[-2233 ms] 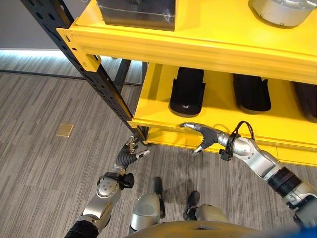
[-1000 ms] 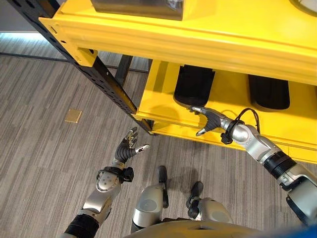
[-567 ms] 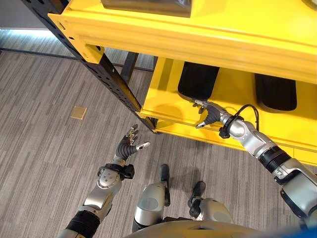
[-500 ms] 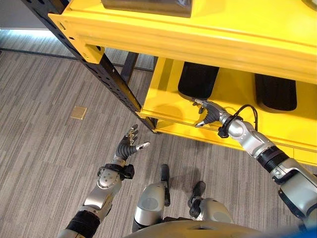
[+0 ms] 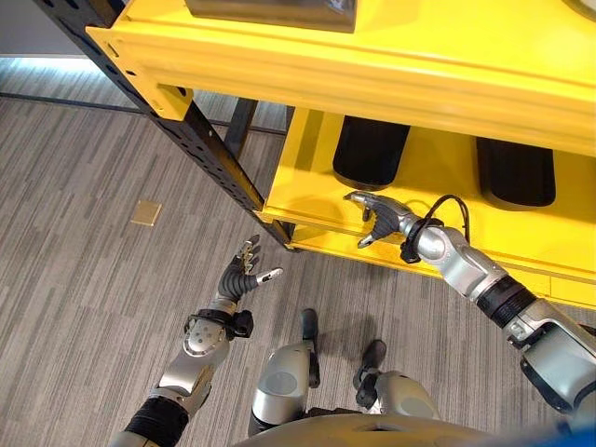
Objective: Move parts from the plastic box to the shelf.
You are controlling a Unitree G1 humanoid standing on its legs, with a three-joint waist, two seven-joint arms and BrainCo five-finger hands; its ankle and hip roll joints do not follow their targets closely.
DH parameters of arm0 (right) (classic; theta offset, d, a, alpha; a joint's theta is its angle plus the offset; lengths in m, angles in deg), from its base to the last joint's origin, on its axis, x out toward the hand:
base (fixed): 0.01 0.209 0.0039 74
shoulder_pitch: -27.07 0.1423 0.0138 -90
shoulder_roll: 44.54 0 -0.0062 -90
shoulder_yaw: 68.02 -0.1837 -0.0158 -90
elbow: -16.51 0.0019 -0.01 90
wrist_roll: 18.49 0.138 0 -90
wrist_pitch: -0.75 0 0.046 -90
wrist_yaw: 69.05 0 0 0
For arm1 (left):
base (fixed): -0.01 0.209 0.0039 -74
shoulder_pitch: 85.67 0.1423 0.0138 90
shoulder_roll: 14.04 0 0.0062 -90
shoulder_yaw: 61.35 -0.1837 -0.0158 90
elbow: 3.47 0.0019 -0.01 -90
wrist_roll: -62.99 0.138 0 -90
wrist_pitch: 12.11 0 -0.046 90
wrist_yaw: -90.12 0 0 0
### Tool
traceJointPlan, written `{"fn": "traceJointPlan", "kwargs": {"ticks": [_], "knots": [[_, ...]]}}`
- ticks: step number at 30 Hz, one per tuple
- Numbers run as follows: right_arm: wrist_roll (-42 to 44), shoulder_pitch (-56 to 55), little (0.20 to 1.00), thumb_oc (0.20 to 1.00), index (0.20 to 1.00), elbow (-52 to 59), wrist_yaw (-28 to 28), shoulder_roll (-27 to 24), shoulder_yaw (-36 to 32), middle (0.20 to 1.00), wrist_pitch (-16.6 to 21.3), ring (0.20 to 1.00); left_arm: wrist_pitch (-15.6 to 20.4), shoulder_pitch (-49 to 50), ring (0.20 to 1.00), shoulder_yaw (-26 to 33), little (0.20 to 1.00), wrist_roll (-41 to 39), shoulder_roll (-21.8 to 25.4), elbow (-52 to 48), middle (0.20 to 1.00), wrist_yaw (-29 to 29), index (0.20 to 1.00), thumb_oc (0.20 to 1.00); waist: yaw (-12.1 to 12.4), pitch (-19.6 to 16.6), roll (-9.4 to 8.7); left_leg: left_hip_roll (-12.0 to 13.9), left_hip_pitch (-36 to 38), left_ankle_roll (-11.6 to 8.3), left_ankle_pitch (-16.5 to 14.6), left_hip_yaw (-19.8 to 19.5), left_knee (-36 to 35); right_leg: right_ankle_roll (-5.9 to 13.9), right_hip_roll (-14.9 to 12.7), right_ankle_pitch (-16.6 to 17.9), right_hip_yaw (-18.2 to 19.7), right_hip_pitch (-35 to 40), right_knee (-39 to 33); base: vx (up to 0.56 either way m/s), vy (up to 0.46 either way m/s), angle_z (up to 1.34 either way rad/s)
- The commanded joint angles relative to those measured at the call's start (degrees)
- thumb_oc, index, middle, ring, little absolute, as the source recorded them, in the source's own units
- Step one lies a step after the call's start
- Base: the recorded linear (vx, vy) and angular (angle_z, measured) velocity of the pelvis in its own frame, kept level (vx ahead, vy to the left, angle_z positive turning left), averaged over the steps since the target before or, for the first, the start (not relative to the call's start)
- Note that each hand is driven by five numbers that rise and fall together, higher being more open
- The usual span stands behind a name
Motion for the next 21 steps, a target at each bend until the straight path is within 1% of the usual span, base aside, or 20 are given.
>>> {"fn": "traceJointPlan", "kwargs": {"ticks": [1,3,4,7,9,10,11,12,13,14,15,21], "knots": [[-0.57,-1.76,1.0,1.0,1.0,0.51,-0.95,3.2,3.69,1.0,-4.68,1.0,3.64,0.38,1.0,-1.5,1.0,1.74,-0.73,-2.72,1.0,1.17,1.0,1.0,1.13,0.22,-1.19,6.63,0.79,-4.93,2.69,3.44,0.91,7.29,-6.63,4.93,1.12,-4.84,5.01,0.0,0.0,0.0],[-0.6,-2.11,1.0,1.0,1.0,0.81,-2.49,3.46,3.54,1.0,-5.87,1.0,3.64,0.3,1.0,-1.62,1.0,1.91,-0.9,-2.69,1.0,1.41,1.0,1.0,1.07,0.21,-1.26,6.59,0.76,-4.89,2.66,3.5,0.91,7.32,-6.61,4.92,1.18,-4.9,5.05,0.0,0.0,0.0],[-0.4,-2.52,1.0,1.0,1.0,0.8,-4.7,3.81,3.16,1.0,-7.38,1.0,3.5,0.12,1.0,-1.73,1.0,1.87,-0.95,-2.82,1.0,1.68,1.0,1.0,1.0,0.26,-1.3,6.54,0.69,-4.81,2.6,3.52,0.93,7.33,-6.57,4.9,1.2,-4.97,5.1,0.0,0.0,0.0],[1.01,-3.09,1.0,1.0,1.0,0.06,-7.9,4.2,1.52,1.0,-8.49,1.0,2.98,0.04,1.0,-1.83,1.0,2.22,-1.21,-3.15,1.0,2.47,1.0,1.0,0.86,0.24,-1.45,6.52,0.75,-4.68,2.5,3.53,1.02,7.31,-6.45,4.88,1.31,-4.85,5.15,0.0,0.0,0.0],[1.68,-3.11,1.0,1.0,1.0,-1.14,-7.7,4.67,-0.17,1.0,-7.14,1.0,2.28,-0.06,1.0,-1.8,1.0,2.25,-1.09,-3.52,1.0,2.72,1.0,1.0,0.89,0.14,-1.56,6.53,0.7,-4.65,2.43,3.4,1.27,7.28,-6.41,4.87,1.3,-4.76,5.21,-0.03,-0.011,0.01],[1.55,-3.04,1.0,1.0,1.0,-1.34,-7.82,4.74,-0.47,1.0,-6.82,1.0,2.23,-0.15,1.0,-1.74,1.0,2.32,-1.08,-3.54,1.0,2.68,1.0,1.0,0.94,0.25,-1.51,6.67,0.14,-4.09,3.39,4.11,1.34,6.61,-6.39,5.8,0.62,-5.16,4.96,0.0,0.0,0.0],[1.89,-2.87,1.0,1.0,1.0,-2.01,-8.02,4.93,-0.87,1.0,-6.09,1.0,1.8,-0.12,1.0,-1.72,1.0,2.36,-0.9,-3.93,1.0,2.54,1.0,1.0,1.08,0.0,-1.47,6.56,0.7,-4.66,2.52,3.24,1.24,7.25,-6.37,5.01,1.2,-4.65,5.05,0.0,0.0,0.0],[1.92,-2.72,1.0,1.0,1.0,-2.36,-8.35,5.05,-1.04,1.0,-5.8,1.0,1.59,-0.11,1.0,-1.8,1.0,2.31,-0.81,-4.15,1.0,2.51,1.0,1.0,1.17,-0.05,-1.41,6.54,0.73,-4.66,2.49,3.17,1.27,7.23,-6.37,5.0,1.12,-4.53,4.99,0.09,-0.014,0.01],[1.96,-2.59,1.0,1.0,1.0,-2.62,-8.38,5.11,-1.1,1.0,-5.72,1.0,1.47,-0.15,1.0,-1.86,1.0,2.3,-0.82,-4.19,1.0,2.52,1.0,1.0,1.2,-0.03,-1.37,6.52,0.8,-4.67,2.43,3.14,1.33,7.25,-6.42,4.93,1.1,-4.44,5.05,-0.04,0.004,0.0],[2.14,-1.75,1.0,1.0,1.0,-3.94,-8.68,5.48,-1.22,1.0,-5.66,1.0,1.19,-0.5,1.0,-2.09,1.0,2.27,-0.83,-4.09,1.0,2.48,1.0,1.0,1.44,-0.1,-1.06,6.55,0.26,-4.1,3.36,3.7,1.46,6.52,-6.49,5.77,0.32,-4.72,4.85,0.04,0.014,0.03],[2.1,-1.15,1.0,1.0,1.0,-5.0,-9.15,5.86,-1.16,1.0,-5.57,1.0,1.23,-0.67,1.0,-2.37,1.0,2.33,-0.89,-3.8,1.0,2.47,1.0,1.0,1.58,-0.34,-0.95,6.37,0.84,-4.66,2.44,2.85,1.44,7.08,-6.51,4.81,0.88,-4.18,5.09,0.04,0.017,0.02],[3.4,1.84,1.0,1.0,1.0,-9.87,-10.8,7.2,-1.13,1.0,-5.96,1.0,1.02,-1.25,1.0,-2.99,1.0,2.36,-0.87,-2.78,1.0,1.93,1.0,1.0,2.45,-0.62,-0.36,6.23,0.96,-4.67,2.31,2.33,1.94,6.76,-6.71,4.28,0.18,-3.63,5.79,0.04,0.003,0.0]]}}
